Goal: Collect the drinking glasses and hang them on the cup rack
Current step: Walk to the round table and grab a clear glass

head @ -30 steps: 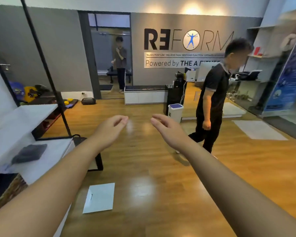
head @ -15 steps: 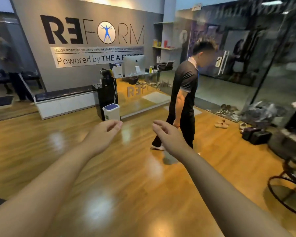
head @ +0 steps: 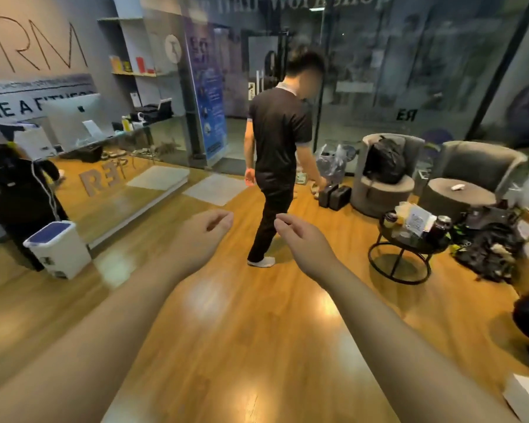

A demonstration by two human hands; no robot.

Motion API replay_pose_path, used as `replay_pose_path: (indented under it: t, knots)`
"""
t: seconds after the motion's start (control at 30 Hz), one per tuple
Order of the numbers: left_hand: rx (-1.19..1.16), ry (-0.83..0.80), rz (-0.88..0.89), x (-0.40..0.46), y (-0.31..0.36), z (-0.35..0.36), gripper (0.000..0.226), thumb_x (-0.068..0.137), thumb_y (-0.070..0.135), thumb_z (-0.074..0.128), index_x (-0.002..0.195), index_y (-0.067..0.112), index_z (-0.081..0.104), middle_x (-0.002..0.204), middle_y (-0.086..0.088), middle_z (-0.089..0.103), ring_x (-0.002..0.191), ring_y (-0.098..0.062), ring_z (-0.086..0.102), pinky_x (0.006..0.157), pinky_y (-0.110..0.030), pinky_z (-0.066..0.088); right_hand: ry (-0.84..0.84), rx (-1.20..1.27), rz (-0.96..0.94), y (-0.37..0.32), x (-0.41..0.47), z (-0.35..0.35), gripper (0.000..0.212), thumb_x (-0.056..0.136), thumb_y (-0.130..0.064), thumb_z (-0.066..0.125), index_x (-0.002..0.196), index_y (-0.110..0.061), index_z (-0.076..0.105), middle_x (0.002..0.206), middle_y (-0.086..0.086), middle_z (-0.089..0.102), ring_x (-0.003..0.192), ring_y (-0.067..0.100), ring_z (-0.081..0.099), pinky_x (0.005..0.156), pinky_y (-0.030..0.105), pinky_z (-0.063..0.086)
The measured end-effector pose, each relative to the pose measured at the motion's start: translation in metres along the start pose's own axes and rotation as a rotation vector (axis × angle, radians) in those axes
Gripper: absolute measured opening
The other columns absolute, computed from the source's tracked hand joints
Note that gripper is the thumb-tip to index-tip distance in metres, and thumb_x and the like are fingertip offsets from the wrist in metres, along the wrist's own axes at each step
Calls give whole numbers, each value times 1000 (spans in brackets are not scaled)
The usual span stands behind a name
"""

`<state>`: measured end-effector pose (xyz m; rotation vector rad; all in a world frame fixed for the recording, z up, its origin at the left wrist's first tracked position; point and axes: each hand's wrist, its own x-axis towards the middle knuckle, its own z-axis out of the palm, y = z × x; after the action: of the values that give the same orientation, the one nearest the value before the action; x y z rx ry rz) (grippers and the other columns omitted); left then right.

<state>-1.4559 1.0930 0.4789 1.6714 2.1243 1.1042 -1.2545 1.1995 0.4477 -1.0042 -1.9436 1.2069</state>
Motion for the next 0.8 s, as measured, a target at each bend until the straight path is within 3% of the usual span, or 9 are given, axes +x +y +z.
replay_pose_path:
  t: [0.2,0.43,0.53,0.6,0.73,0.8]
  knots:
    - [-65,-140,105,143,-2,59,41,106,45,43,136,23,61,125,12,62,117,-8,55,84,-18,39,158,-57,87,34,98,-50,49,107,-48,47,148,-23,57,121,-14,60,115,7,55,77,10,38]
    - [-142,-290,177,286,-5,141,37,105,47,44,132,29,61,119,16,60,112,-5,54,76,-12,38,325,-141,205,74,186,-109,50,107,-49,46,151,-25,52,137,-6,61,120,6,50,82,18,40]
    - [-199,-397,221,342,-6,186,41,104,49,45,134,27,63,124,13,64,115,-7,58,84,-20,44,399,-188,271,104,218,-131,49,107,-48,46,151,-26,54,144,-7,59,119,3,48,77,9,35]
    - [-235,-458,251,378,-5,216,39,104,47,47,133,27,63,124,11,64,115,-9,59,86,-23,45,459,-209,310,127,240,-144,51,106,-52,46,150,-28,55,144,-9,60,120,3,51,77,10,35]
    - [-284,-589,316,451,0,271,37,104,46,49,133,28,63,122,14,63,112,-6,58,78,-13,41,606,-190,413,163,282,-169,50,105,-52,49,147,-26,58,140,-7,63,127,12,57,86,22,44]
    - [-283,-658,350,491,6,298,38,104,45,50,134,27,62,122,14,63,111,-5,57,76,-11,39,675,-185,473,175,303,-184,50,106,-51,49,147,-25,58,137,-7,63,124,11,56,84,21,44]
